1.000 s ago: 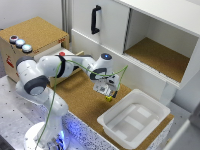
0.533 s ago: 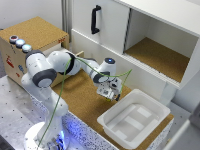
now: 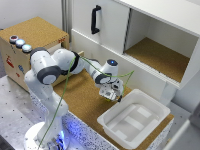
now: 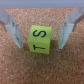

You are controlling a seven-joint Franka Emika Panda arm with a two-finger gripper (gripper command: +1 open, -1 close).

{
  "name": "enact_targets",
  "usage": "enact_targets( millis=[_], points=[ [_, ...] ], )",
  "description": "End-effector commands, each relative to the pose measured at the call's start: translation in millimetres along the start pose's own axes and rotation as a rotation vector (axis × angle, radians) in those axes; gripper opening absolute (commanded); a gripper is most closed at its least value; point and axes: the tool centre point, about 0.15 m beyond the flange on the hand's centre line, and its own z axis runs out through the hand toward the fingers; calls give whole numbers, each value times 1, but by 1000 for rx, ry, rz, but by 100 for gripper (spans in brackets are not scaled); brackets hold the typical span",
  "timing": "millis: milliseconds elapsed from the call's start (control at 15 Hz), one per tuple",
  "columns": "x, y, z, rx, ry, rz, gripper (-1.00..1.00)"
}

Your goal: Go towards the yellow block and lift it

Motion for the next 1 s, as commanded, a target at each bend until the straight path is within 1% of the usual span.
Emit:
enact_targets(
  millis=[0, 133, 400, 533, 667, 800, 933],
  points=[
    [19, 8, 10, 62, -24, -17, -100],
    [14, 4, 5, 65, -19, -5, -100],
    [5, -11, -32, 71, 37, 19, -100],
    [4, -21, -49, 66, 54, 6, -100],
    [6, -35, -75, 73, 82, -19, -100],
    [13, -60, -104, 97, 90, -95, -100],
    [17, -86, -136, 85, 124, -139, -100]
  ],
)
